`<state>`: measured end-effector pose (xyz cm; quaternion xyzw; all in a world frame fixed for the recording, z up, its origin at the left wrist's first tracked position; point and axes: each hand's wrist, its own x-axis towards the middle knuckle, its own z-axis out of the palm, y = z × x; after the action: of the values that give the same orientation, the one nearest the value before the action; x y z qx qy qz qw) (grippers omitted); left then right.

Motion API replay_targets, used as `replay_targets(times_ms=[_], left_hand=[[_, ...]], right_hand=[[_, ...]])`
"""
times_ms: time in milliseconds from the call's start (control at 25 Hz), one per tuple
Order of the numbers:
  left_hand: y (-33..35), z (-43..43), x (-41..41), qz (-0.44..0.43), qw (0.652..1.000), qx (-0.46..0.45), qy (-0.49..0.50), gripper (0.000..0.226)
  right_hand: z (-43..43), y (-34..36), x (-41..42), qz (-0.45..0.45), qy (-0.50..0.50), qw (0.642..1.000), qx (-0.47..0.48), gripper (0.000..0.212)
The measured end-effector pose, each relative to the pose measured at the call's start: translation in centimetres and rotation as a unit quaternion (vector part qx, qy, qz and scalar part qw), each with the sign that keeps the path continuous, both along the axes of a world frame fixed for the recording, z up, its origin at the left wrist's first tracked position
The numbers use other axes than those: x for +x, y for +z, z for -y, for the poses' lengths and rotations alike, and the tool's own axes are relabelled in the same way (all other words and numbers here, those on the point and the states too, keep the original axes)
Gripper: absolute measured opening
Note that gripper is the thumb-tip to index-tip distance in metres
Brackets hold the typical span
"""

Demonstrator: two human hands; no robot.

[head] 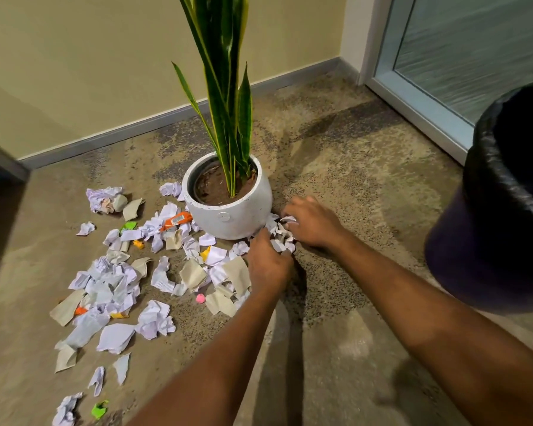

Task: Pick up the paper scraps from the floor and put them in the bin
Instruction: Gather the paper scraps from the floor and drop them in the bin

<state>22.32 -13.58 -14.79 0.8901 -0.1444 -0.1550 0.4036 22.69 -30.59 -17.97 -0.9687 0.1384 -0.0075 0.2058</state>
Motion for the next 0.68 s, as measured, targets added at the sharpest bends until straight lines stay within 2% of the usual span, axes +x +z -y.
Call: replay_targets(times_ms=[160, 360, 480, 560, 680], left_hand=[[-0.1, 0.1, -0.4, -0.010, 1.000, -0.027, 0.004, 0.038], [-0.1, -0.8, -1.0, -0.055, 0.996, -0.063, 0.022, 0.032], [0.4, -1.7, -1.8, -0.096, 0.992, -0.081, 0.031, 0.043], [1.0, -2.2, -2.2, -0.126, 0.986, -0.107, 0.036, 0.050], [2.2, -2.3, -2.4, -0.149, 0.978, -0.142, 0.022, 0.044]], right_hand=[[-2.9, -0.5, -2.8, 0.008, -0.068, 0.998, 0.012, 0.026], [-6.5, 0.6, -4.7, 0.042, -0.167, 0.965, 0.199, 0.022], [-7.4, 1.6, -6.0, 0.041, -0.224, 0.919, 0.321, 0.019], [-7.5, 2.5, -7.1, 0.036, -0.257, 0.874, 0.410, 0.016], [-7.5, 4.3, -8.4, 0.043, -0.290, 0.811, 0.507, 0.013]])
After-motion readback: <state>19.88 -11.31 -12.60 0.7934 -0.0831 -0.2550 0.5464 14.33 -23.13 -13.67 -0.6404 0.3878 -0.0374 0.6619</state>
